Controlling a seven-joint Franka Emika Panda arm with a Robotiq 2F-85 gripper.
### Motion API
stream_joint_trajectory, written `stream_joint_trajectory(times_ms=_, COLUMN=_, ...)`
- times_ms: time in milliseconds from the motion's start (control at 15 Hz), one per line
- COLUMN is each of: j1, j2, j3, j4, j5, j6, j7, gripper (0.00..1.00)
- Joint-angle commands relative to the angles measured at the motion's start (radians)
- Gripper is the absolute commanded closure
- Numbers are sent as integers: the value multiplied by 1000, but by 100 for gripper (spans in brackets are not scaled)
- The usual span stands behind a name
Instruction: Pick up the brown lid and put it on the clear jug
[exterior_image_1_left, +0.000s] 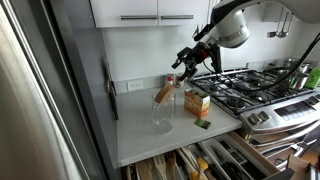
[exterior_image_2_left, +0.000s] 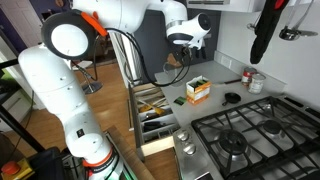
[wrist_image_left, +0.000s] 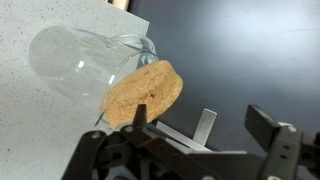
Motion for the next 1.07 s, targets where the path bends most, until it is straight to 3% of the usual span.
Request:
stream_joint_trajectory(times_ms=0, j1=-1, j2=0, j3=0, j4=2, j5=-2, j6=-2, j7=-1, gripper=0)
stream_joint_trajectory(times_ms=467, j1=23, j2=-8, j3=28, j4=11, j5=-30, j6=-31, j7=-192, gripper=0)
stream_joint_trajectory(times_ms=1000, j1=47, j2=-7, j3=56, j4=10, j5=-78, j6=85, j7=-470, gripper=0)
